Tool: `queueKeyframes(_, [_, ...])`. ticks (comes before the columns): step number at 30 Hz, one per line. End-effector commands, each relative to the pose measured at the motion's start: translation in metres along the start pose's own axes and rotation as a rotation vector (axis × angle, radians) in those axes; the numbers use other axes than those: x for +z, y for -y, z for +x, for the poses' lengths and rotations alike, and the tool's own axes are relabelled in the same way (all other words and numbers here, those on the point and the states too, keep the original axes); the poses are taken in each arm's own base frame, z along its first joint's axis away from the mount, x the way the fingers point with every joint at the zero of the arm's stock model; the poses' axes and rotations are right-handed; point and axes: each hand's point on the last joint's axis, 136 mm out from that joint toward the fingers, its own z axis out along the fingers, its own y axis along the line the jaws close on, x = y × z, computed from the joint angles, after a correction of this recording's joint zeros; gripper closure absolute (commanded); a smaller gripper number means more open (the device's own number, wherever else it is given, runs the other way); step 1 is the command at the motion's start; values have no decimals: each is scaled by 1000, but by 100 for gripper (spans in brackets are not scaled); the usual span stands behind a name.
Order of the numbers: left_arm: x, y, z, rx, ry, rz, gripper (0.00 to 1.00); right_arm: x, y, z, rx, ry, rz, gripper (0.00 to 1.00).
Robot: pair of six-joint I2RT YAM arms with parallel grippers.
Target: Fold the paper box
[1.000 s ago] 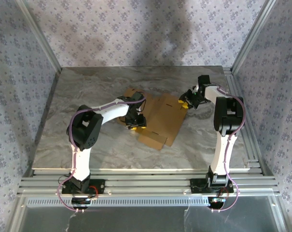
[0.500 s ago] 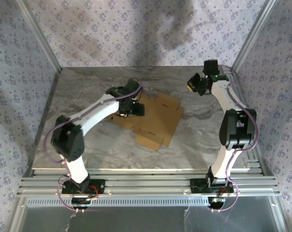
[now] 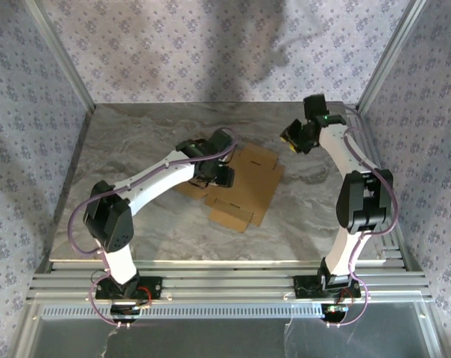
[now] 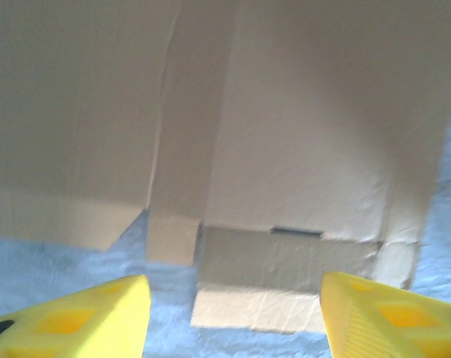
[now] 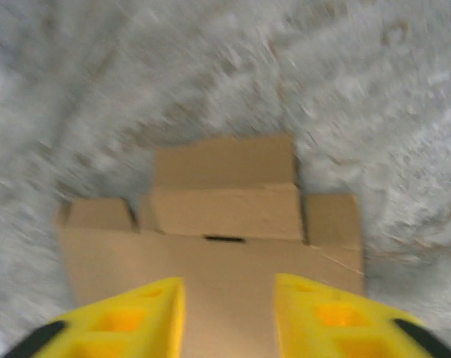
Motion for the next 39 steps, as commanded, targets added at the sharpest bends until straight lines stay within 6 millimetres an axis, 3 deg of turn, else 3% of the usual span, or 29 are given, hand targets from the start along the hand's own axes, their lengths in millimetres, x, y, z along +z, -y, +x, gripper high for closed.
queueKeyframes(1, [-3,-17,11,-230,-73,130,41,-8,3,46,-2,-106,-34,51])
queueKeyframes(3, [2,-23,23,-270,-106,165,41,-3,5,82,0,-165,-54,50])
queueKeyframes(7, [23,-23,51,-318,-186,237,41,7,18,134,-36,-242,-31,50])
queueKeyframes(13, [48,-14,56,-345,-164,334,40,34,34,169,-56,-342,-18,51])
queueKeyframes(16, [56,-9,57,-353,-163,369,39,40,42,173,-51,-362,-1,51])
queueKeyframes(24, [77,7,65,-351,-190,441,43,38,38,171,-59,-362,-19,51])
queueKeyframes(32, [88,0,70,-355,-186,414,49,36,34,170,-70,-362,-33,51])
queueKeyframes(36, [94,7,69,-376,-186,453,56,39,37,172,-67,-372,-28,51])
queueKeyframes(39, [93,8,65,-398,-168,465,70,40,38,173,-65,-376,-26,51])
